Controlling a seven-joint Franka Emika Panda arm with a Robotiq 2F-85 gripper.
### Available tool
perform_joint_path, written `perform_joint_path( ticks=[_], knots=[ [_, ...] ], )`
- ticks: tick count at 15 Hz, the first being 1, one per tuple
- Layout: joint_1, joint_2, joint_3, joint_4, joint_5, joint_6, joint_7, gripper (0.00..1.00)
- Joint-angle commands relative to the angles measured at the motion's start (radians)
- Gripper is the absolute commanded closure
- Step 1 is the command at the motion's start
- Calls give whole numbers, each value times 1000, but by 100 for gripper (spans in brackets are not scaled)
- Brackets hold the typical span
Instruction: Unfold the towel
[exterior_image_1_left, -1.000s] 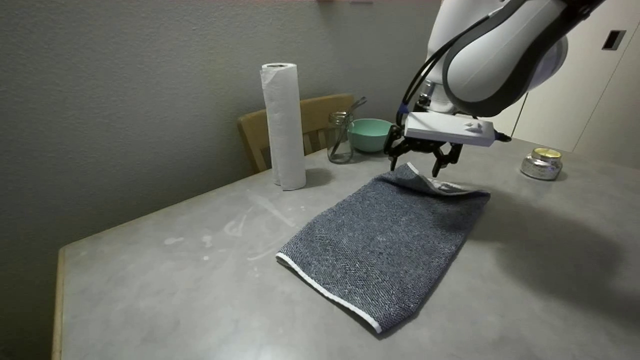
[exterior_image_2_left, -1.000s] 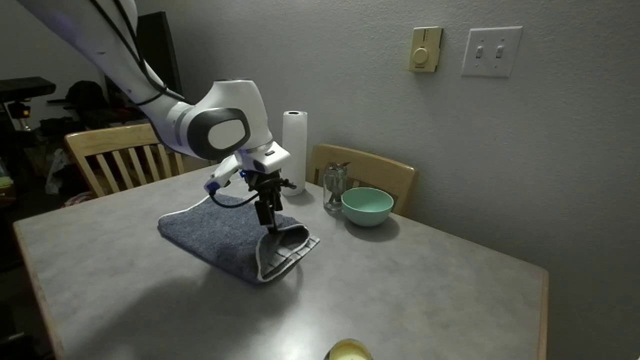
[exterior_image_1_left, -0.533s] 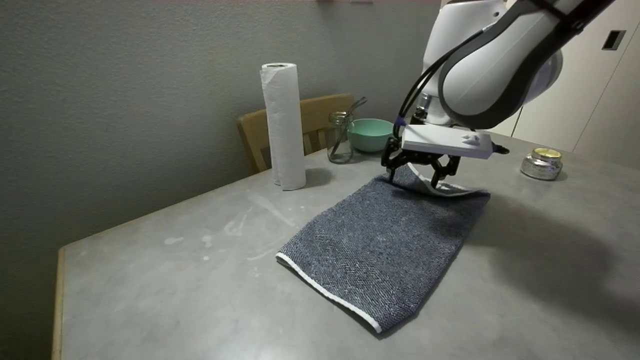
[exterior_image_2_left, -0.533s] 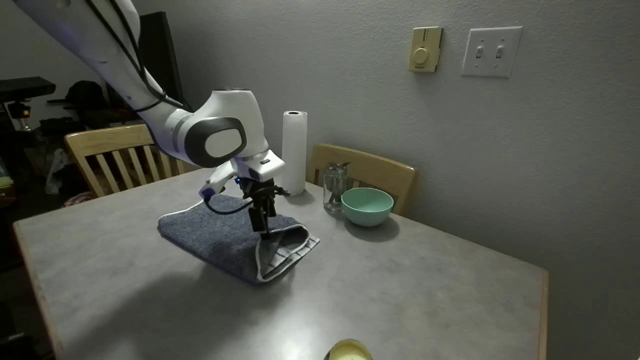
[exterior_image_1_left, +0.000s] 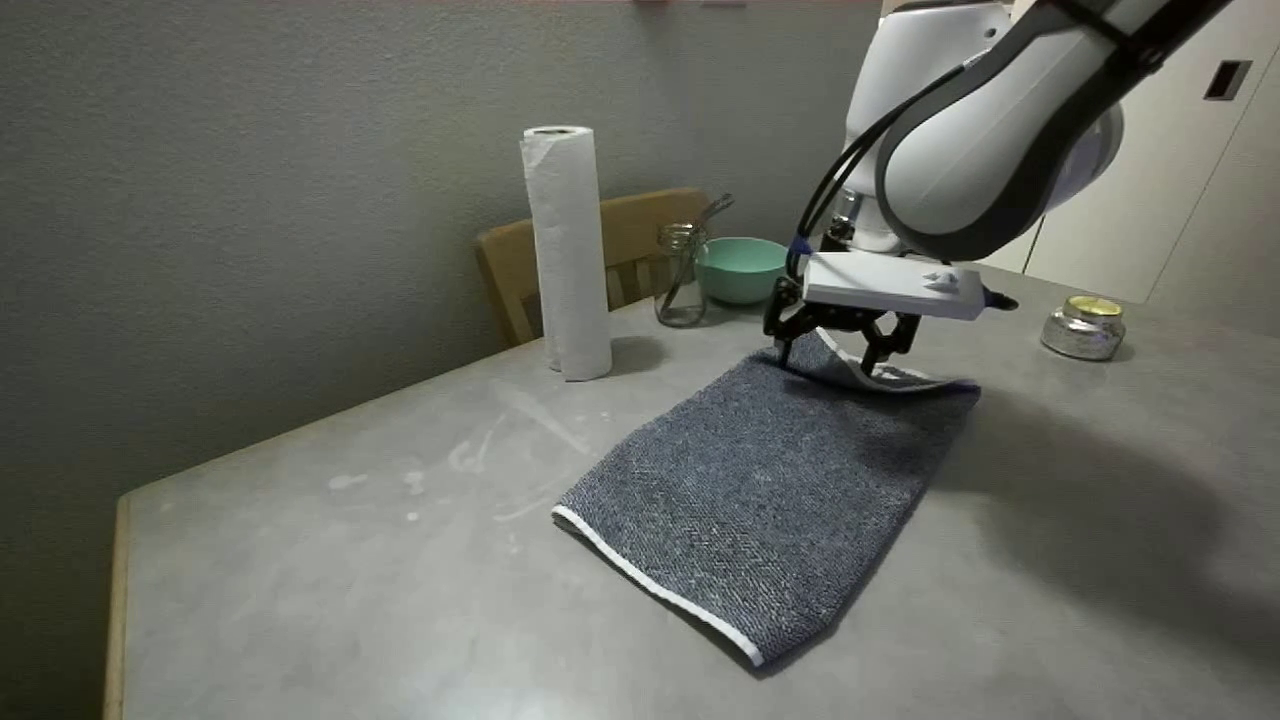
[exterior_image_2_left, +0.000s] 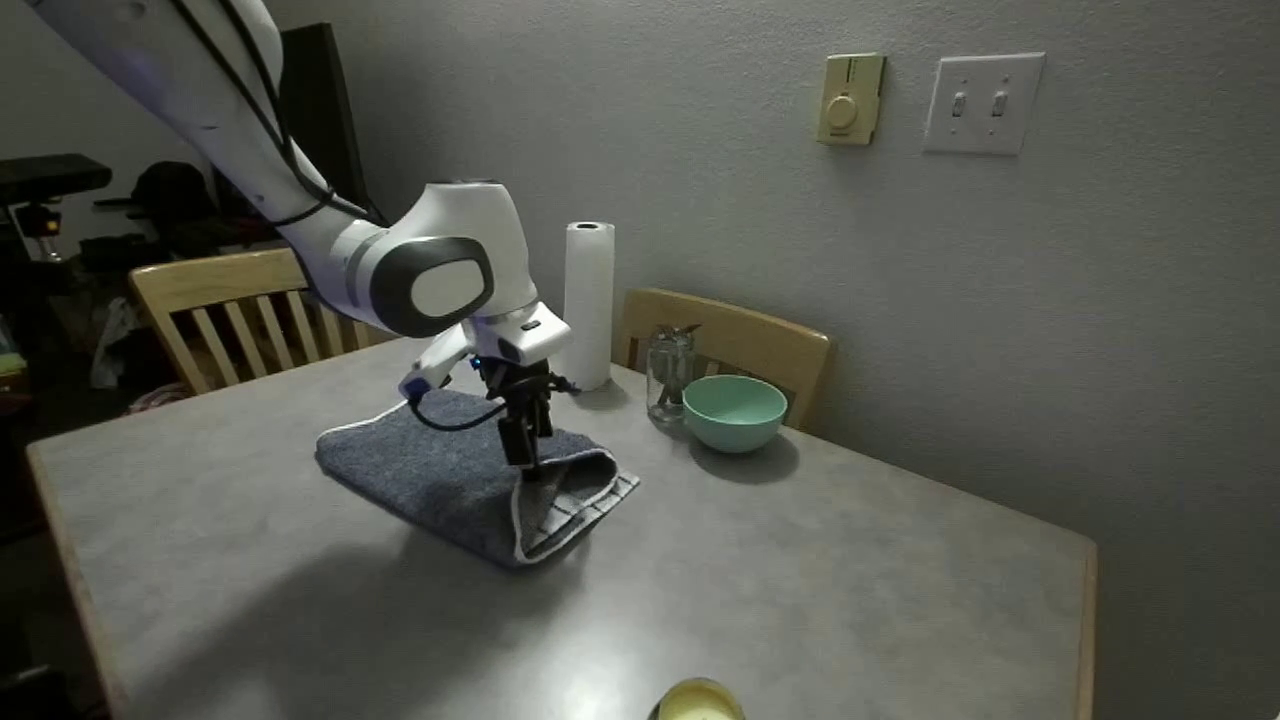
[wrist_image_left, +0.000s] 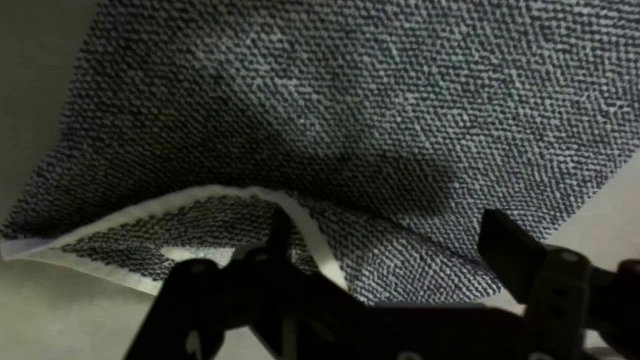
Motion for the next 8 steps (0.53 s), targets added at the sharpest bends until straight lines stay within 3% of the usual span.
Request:
perform_joint_path(
  ticks=[1, 8],
  knots=[
    [-6, 7, -1, 13, -1, -7, -6, 35],
    [-5, 4, -6, 14, -4, -7, -5, 85]
  ],
)
